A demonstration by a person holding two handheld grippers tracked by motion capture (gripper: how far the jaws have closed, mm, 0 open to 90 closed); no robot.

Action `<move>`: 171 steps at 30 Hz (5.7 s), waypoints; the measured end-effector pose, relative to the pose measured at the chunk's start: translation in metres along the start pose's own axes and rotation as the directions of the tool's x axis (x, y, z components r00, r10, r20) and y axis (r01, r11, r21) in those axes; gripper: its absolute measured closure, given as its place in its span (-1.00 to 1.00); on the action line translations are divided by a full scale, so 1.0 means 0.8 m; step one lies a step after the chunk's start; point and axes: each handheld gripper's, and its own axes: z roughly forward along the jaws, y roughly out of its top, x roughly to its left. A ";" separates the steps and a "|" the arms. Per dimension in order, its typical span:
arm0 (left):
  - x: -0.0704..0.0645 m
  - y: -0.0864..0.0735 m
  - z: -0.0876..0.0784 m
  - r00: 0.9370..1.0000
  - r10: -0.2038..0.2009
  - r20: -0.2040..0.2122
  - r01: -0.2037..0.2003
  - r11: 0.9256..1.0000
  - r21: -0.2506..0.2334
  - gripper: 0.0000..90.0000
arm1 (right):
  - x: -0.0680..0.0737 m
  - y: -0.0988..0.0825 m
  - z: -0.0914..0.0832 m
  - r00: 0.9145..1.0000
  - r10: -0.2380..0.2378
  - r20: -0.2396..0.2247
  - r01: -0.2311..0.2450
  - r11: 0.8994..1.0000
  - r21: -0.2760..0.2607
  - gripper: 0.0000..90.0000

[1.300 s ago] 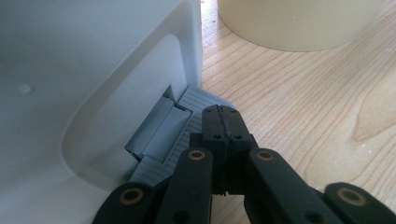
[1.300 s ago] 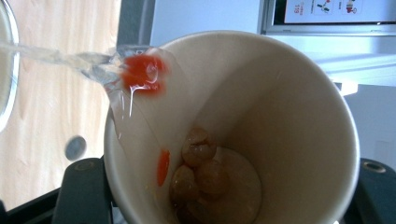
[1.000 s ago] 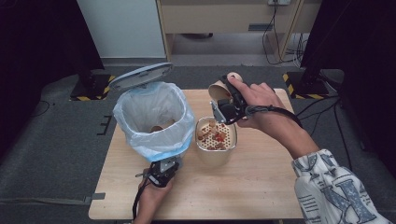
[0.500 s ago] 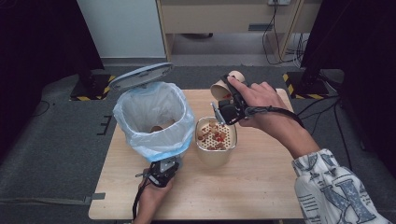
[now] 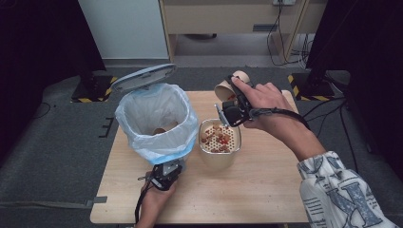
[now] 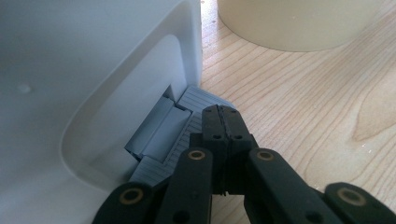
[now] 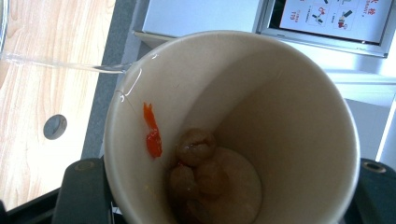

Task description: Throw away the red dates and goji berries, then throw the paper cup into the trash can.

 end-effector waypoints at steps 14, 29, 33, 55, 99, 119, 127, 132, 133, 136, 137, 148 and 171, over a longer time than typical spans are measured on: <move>0.000 0.000 0.000 1.000 -0.001 0.000 0.001 1.000 0.000 0.98 | -0.001 0.006 -0.003 0.999 -0.049 0.024 0.048 0.999 0.007 -0.30; 0.000 0.000 0.000 1.000 0.000 0.001 0.000 1.000 0.002 0.98 | 0.002 0.008 -0.002 0.993 -0.108 0.054 0.108 0.994 0.014 -0.30; 0.000 0.000 0.000 1.000 -0.001 0.001 0.001 1.000 0.003 0.98 | 0.001 0.008 -0.003 0.993 -0.107 0.051 0.106 0.994 0.017 -0.30; 0.001 0.000 0.000 1.000 -0.002 0.003 0.002 1.000 0.002 0.98 | 0.027 0.020 0.004 0.988 -0.151 0.019 0.151 0.989 -0.001 -0.31; 0.000 0.000 0.000 1.000 -0.020 0.011 0.020 1.000 -0.010 0.98 | 0.055 -0.013 0.022 0.944 0.283 -0.169 -0.298 0.952 -0.068 -0.31; 0.001 -0.001 -0.001 1.000 -0.007 0.004 0.007 1.000 0.000 0.98 | 0.069 -0.059 0.014 0.832 0.510 -0.219 -0.532 0.845 -0.052 -0.31; 0.000 -0.001 0.000 1.000 -0.016 0.004 0.016 1.000 -0.001 0.98 | 0.073 -0.076 0.009 0.787 0.572 -0.231 -0.596 0.802 -0.039 -0.31; 0.000 -0.001 0.000 1.000 -0.017 0.004 0.017 1.000 -0.001 0.98 | 0.078 -0.084 0.006 0.772 0.591 -0.232 -0.613 0.790 -0.029 -0.31; 0.000 -0.001 -0.001 1.000 -0.015 0.004 0.015 1.000 0.001 0.98 | 0.079 -0.086 0.006 0.770 0.594 -0.235 -0.616 0.787 -0.030 -0.31; 0.000 -0.001 -0.001 1.000 -0.013 0.005 0.013 1.000 0.003 0.98 | 0.082 -0.090 0.005 0.761 0.605 -0.237 -0.627 0.778 -0.026 -0.31; 0.000 -0.001 -0.001 1.000 -0.012 0.004 0.012 1.000 0.003 0.98 | 0.084 -0.091 0.004 0.758 0.608 -0.238 -0.630 0.776 -0.025 -0.31; 0.000 -0.001 -0.001 1.000 -0.014 0.005 0.014 1.000 0.003 0.98 | 0.107 -0.119 -0.003 0.676 0.682 -0.279 -0.708 0.706 0.010 -0.31; 0.001 -0.001 -0.001 1.000 -0.018 0.007 0.018 1.000 -0.001 0.98 | 0.135 -0.154 0.006 0.469 0.789 -0.398 -0.841 0.536 0.073 -0.32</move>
